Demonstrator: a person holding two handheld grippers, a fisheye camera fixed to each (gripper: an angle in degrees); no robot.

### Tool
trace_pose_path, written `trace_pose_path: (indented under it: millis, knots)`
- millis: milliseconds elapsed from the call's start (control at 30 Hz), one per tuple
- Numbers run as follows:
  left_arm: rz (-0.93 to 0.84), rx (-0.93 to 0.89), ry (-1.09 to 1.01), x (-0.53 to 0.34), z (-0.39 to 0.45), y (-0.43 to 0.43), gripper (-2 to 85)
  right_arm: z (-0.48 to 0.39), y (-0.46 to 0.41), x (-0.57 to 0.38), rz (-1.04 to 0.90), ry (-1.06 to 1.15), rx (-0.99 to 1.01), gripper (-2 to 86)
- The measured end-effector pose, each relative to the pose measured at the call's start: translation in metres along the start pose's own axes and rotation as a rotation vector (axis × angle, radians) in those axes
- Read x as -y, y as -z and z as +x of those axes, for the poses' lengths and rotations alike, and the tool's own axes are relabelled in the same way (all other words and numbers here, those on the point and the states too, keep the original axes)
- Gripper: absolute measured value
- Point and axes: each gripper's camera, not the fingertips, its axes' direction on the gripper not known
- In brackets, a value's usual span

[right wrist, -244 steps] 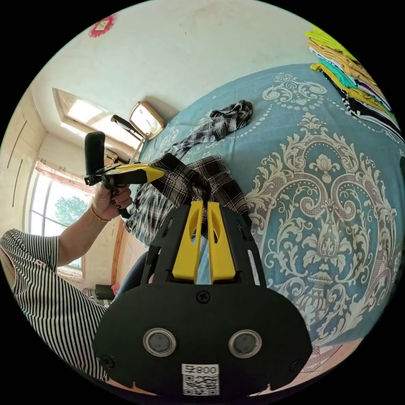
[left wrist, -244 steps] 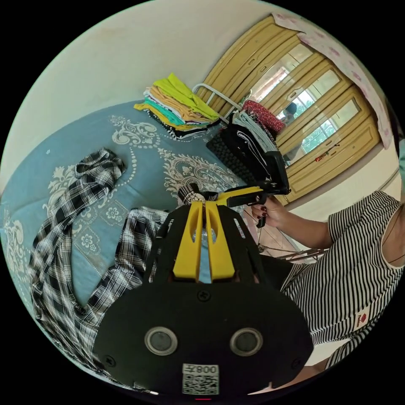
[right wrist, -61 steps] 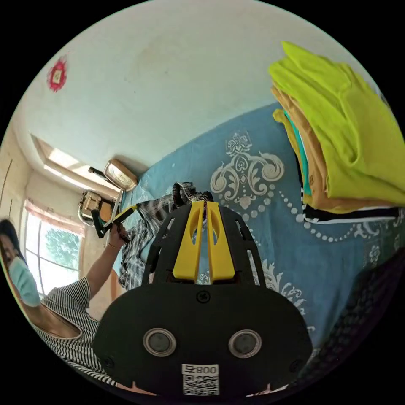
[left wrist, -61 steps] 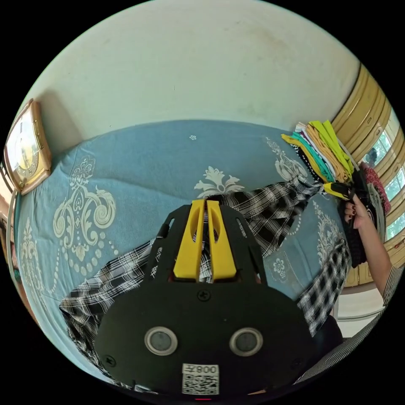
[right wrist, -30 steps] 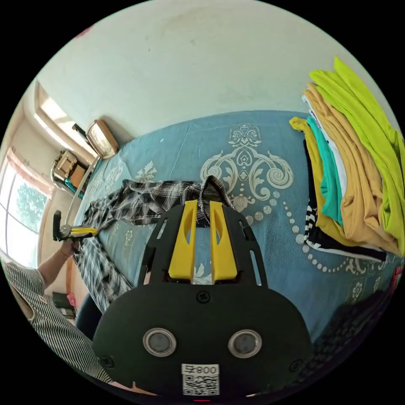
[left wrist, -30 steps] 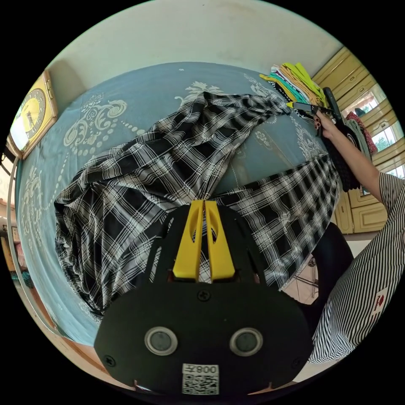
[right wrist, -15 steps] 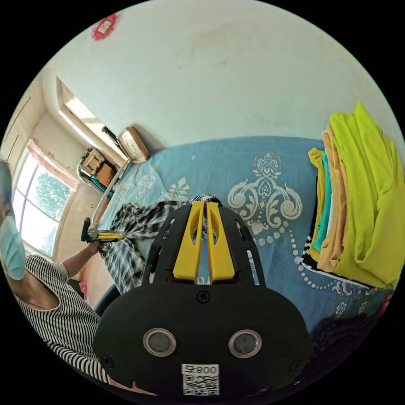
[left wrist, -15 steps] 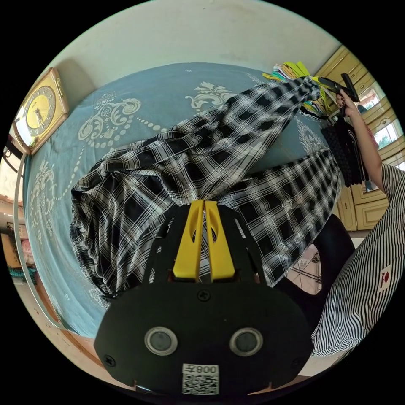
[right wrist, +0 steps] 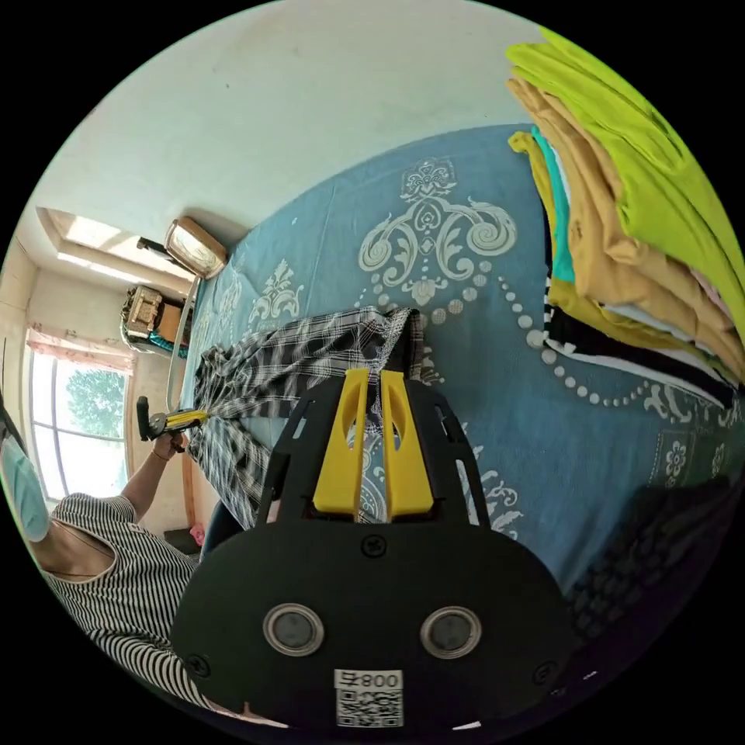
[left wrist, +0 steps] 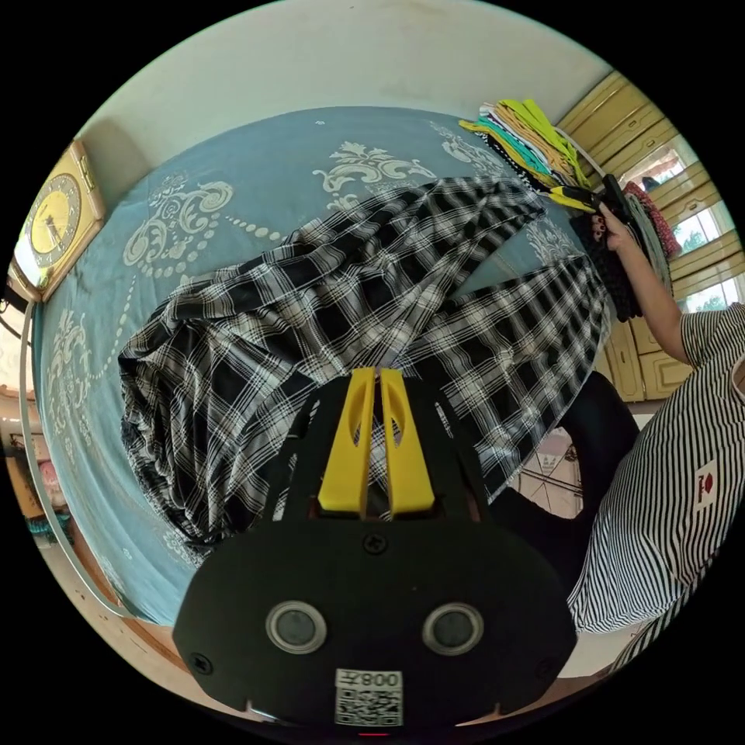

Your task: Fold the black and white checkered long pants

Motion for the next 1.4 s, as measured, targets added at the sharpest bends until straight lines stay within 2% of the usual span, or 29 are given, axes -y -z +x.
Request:
trace_pose_path:
  millis: [100,267,433,600,733,800,833,967,1200,1400]
  knots:
    - [0.04,-0.031,-0.057,0.023,0.024,0.009,1.5,0.014,0.009,-0.032,0.109,-0.044,0.055,8.9]
    - [0.18,-0.116,-0.219,0.098,0.073,0.016,2.8,0.023,-0.007,-0.067,0.1,-0.09,0.011,9.8]
    - [0.243,-0.264,-0.408,0.244,0.142,-0.018,5.0,0.028,-0.016,-0.097,0.161,-0.169,0.047,10.2]
    - [0.199,-0.335,-0.478,0.372,0.21,-0.061,5.9,0.029,-0.028,-0.102,0.161,-0.194,0.02,9.7]
    - [0.086,-0.296,-0.53,0.443,0.268,-0.098,5.1,0.034,-0.033,-0.11,0.21,-0.233,0.032,7.6]
    - [0.018,-0.243,-0.577,0.457,0.291,-0.113,3.3,0.037,-0.033,-0.114,0.225,-0.247,0.05,6.1]
    - [0.038,-0.197,-0.591,0.46,0.3,-0.113,2.4,0.038,-0.033,-0.115,0.228,-0.244,0.063,5.2]
    - [0.024,-0.222,-0.601,0.466,0.309,-0.11,1.0,0.037,-0.033,-0.118,0.227,-0.232,0.072,3.0]
    - [0.235,-0.32,-0.576,0.469,0.314,-0.058,0.4,0.005,0.001,-0.115,0.338,-0.128,0.001,1.7]
    - [0.267,-0.222,-0.65,0.48,0.34,-0.053,0.4,-0.007,0.023,-0.097,0.381,-0.095,-0.107,1.5]
